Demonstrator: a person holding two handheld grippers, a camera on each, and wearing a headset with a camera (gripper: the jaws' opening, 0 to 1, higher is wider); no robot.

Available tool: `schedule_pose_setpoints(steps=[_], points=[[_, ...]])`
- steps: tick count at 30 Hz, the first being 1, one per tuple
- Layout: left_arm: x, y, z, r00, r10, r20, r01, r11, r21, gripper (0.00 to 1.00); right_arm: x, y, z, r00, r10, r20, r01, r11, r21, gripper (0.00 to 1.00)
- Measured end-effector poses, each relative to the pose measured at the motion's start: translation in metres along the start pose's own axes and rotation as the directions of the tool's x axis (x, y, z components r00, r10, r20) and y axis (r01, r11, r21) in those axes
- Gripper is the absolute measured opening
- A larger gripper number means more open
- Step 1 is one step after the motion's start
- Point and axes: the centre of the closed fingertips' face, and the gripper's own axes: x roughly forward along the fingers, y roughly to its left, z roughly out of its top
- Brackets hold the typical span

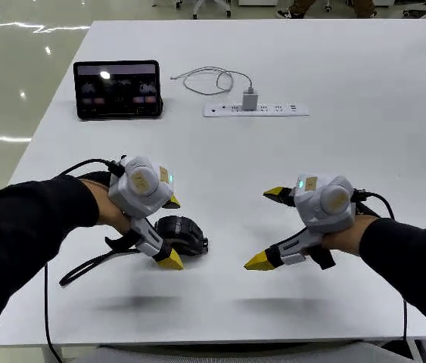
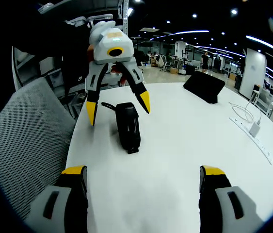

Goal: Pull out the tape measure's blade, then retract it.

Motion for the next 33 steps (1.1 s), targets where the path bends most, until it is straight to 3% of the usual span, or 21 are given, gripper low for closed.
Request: schedule_pose_setpoints(steps=[3, 5, 6, 8, 16, 19, 23, 26, 27, 30, 33], points=[[0.004, -0.001, -0.001, 0.9999, 0.0, -0.015, 0.0, 1.0, 0.017, 0.68, 0.007, -0.001, 0.001, 1.0, -0.003, -0.009, 0.003, 1.0, -0.021, 0.93], [0.007, -0.002, -0.007, 0.9987, -0.004, -0.051, 0.007, 0.999, 0.054, 0.68, 0.01, -0.002, 0.004, 0.9999, -0.002, -0.011, 0.002, 1.0, -0.026, 0.93], [0.008, -0.002, -0.014, 0.9958, 0.001, -0.091, 0.004, 0.998, 0.062, 0.68, 0.012, -0.002, 0.007, 1.0, 0.0, -0.008, 0.0, 1.0, -0.026, 0.93], [0.013, -0.007, -0.016, 0.9946, -0.023, -0.101, 0.027, 0.999, 0.036, 0.68, 0.016, -0.001, 0.01, 1.0, 0.003, -0.007, -0.003, 1.0, -0.028, 0.93], [0.017, -0.005, -0.01, 0.9974, -0.009, -0.072, 0.011, 0.999, 0.031, 0.64, 0.024, 0.005, 0.014, 0.9998, 0.019, -0.003, -0.02, 0.999, -0.032, 0.93], [0.02, 0.002, -0.01, 0.9964, 0.023, -0.081, -0.019, 0.999, 0.046, 0.56, 0.029, 0.004, 0.014, 0.9998, 0.018, -0.006, -0.018, 0.999, -0.029, 0.93], [0.023, 0.003, -0.011, 0.9953, 0.024, -0.094, -0.019, 0.999, 0.049, 0.54, 0.034, 0.002, 0.019, 0.9999, 0.012, 0.011, -0.012, 1.0, -0.001, 0.92], [0.024, 0.024, -0.011, 0.988, 0.109, -0.11, -0.101, 0.992, 0.068, 0.36, 0.038, 0.004, 0.016, 0.9995, 0.027, -0.016, -0.027, 0.999, -0.044, 0.89], [0.026, 0.018, -0.011, 0.9906, 0.069, -0.118, -0.063, 0.997, 0.054, 0.37, 0.039, 0.005, 0.015, 0.9993, 0.031, -0.022, -0.032, 0.998, -0.045, 0.89], [0.025, 0.016, -0.014, 0.9871, 0.067, -0.145, -0.055, 0.995, 0.084, 0.36, 0.04, 0.007, 0.019, 0.9989, 0.037, -0.027, -0.039, 0.997, -0.06, 0.88], [0.028, 0.02, -0.013, 0.9865, 0.064, -0.15, -0.056, 0.997, 0.058, 0.36, 0.043, 0.007, 0.023, 0.9989, 0.042, -0.022, -0.044, 0.997, -0.056, 0.86]])
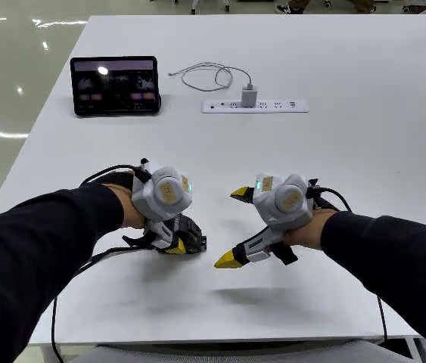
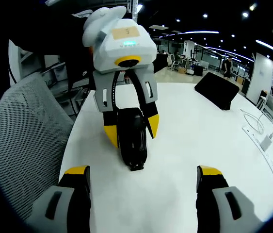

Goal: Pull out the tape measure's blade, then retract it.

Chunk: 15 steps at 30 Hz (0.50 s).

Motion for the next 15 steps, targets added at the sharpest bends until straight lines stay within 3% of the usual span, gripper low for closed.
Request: schedule_pose_setpoints(steps=[7, 12, 15], points=[[-0.002, -0.003, -0.002, 1.0, -0.007, 0.004, 0.007, 1.0, 0.008, 0.37, 0.006, -0.001, 0.004, 1.0, -0.002, -0.001, 0.002, 1.0, -0.018, 0.76], [-0.001, -0.003, -0.001, 0.9999, -0.013, 0.005, 0.013, 1.0, -0.002, 0.36, 0.012, -0.001, 0.0, 0.9994, 0.004, -0.033, -0.007, 0.997, -0.075, 0.62], [-0.001, -0.003, -0.002, 0.9999, -0.016, 0.002, 0.016, 1.0, -0.004, 0.36, 0.016, -0.001, -0.002, 0.9985, 0.013, -0.053, -0.018, 0.995, -0.102, 0.48]])
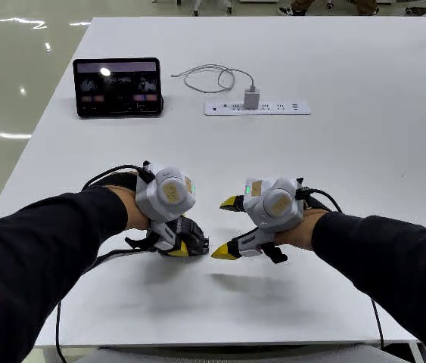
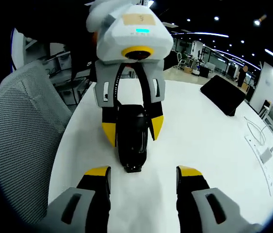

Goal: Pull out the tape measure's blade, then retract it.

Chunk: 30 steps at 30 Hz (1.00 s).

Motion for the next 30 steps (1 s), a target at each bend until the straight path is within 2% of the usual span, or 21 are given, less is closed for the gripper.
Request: schedule_pose_setpoints(steps=[5, 10, 16, 20, 25, 27, 29, 30], points=[[0.0, -0.001, 0.0, 1.0, -0.001, -0.004, 0.001, 1.0, 0.003, 0.36, 0.01, 0.004, -0.003, 0.9992, 0.028, -0.027, -0.029, 0.999, -0.027, 0.38], [-0.001, -0.001, 0.0, 0.9999, -0.003, -0.013, 0.003, 1.0, 0.003, 0.36, 0.02, 0.005, -0.007, 0.9973, 0.05, -0.054, -0.052, 0.998, -0.047, 0.21], [0.0, -0.001, -0.001, 0.9996, -0.002, -0.028, 0.002, 1.0, 0.013, 0.36, 0.026, 0.008, -0.012, 0.9937, 0.082, -0.076, -0.086, 0.995, -0.046, 0.19], [0.0, -0.001, -0.001, 0.9995, -0.003, -0.031, 0.003, 1.0, 0.011, 0.36, 0.028, 0.014, -0.013, 0.9897, 0.109, -0.093, -0.117, 0.989, -0.089, 0.15], [0.0, -0.001, -0.002, 0.9993, -0.002, -0.036, 0.003, 1.0, 0.005, 0.36, 0.031, 0.016, -0.011, 0.9879, 0.119, -0.099, -0.131, 0.984, -0.117, 0.11], [0.0, -0.001, -0.002, 0.9993, -0.004, -0.037, 0.004, 1.0, 0.002, 0.36, 0.03, 0.015, -0.011, 0.9878, 0.125, -0.092, -0.134, 0.986, -0.097, 0.11], [0.0, -0.001, -0.002, 0.9992, -0.005, -0.039, 0.005, 1.0, 0.002, 0.36, 0.03, 0.016, -0.011, 0.9876, 0.123, -0.097, -0.136, 0.981, -0.14, 0.1], [0.0, -0.001, -0.002, 0.9992, -0.006, -0.039, 0.006, 1.0, 0.003, 0.36, 0.03, 0.016, -0.011, 0.9873, 0.125, -0.097, -0.138, 0.982, -0.13, 0.09]])
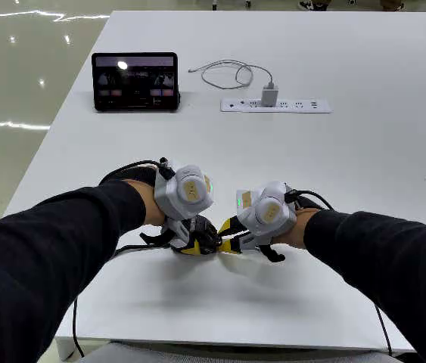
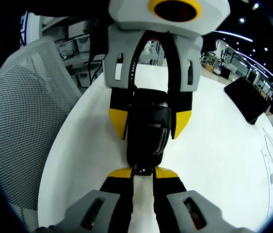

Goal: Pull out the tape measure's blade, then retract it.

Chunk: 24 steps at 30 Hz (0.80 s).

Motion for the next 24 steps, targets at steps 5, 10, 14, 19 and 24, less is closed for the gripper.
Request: schedule_pose_setpoints(steps=[5, 10, 14, 19, 24], points=[[0.0001, -0.0003, -0.0003, 1.0, -0.002, -0.004, 0.002, 1.0, -0.002, 0.36, -0.0002, -0.0002, -0.0014, 1.0, 0.003, -0.002, -0.003, 1.0, 0.016, 0.08], [0.0009, -0.0004, 0.0, 0.9999, -0.002, -0.01, 0.003, 1.0, 0.007, 0.36, -0.0017, 0.0005, -0.0035, 1.0, 0.008, -0.005, -0.007, 0.999, 0.042, 0.08], [0.001, 0.0001, 0.0002, 1.0, -0.003, -0.007, 0.003, 1.0, 0.0, 0.36, -0.002, 0.0002, -0.0039, 1.0, 0.004, -0.009, -0.004, 0.999, 0.038, 0.08], [0.0015, -0.0004, 0.0009, 1.0, -0.003, -0.007, 0.003, 1.0, 0.001, 0.36, -0.0028, 0.0005, -0.0055, 0.9999, 0.008, -0.011, -0.007, 0.999, 0.045, 0.08], [0.0015, -0.0003, 0.0013, 1.0, -0.006, -0.005, 0.006, 1.0, -0.002, 0.36, -0.0045, 0.0004, -0.0073, 0.9999, 0.008, -0.015, -0.007, 0.999, 0.046, 0.08]])
